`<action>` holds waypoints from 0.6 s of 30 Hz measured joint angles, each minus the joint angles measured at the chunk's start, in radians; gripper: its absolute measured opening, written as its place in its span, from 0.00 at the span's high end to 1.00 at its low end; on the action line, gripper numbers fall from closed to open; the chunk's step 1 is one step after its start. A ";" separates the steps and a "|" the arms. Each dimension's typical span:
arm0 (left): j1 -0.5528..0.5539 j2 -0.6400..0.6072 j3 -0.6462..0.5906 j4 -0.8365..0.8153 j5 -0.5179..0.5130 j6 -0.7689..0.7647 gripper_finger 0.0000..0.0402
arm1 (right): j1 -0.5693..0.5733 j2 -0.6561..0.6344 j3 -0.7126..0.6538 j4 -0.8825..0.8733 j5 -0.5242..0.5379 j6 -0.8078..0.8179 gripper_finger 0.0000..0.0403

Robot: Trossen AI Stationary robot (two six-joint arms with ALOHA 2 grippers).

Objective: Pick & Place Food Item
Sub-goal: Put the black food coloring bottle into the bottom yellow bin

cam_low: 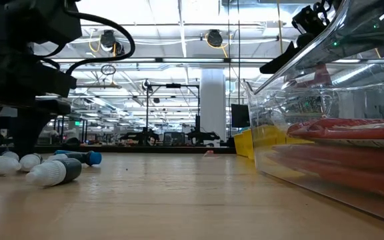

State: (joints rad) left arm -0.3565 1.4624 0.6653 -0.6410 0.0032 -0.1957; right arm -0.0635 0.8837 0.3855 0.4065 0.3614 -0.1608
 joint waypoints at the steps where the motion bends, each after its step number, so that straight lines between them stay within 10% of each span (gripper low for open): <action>1: 0.001 0.001 -0.001 0.010 -0.001 -0.009 0.47 | 0.000 0.000 0.000 0.000 0.000 0.000 0.58; 18: 0.007 -0.001 0.056 -0.021 -0.120 -0.020 0.79 | 0.000 0.000 0.000 0.000 0.000 0.025 0.58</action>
State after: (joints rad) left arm -0.3495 1.4618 0.7209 -0.6622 -0.1164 -0.2159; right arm -0.0635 0.8837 0.3855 0.4061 0.3611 -0.1356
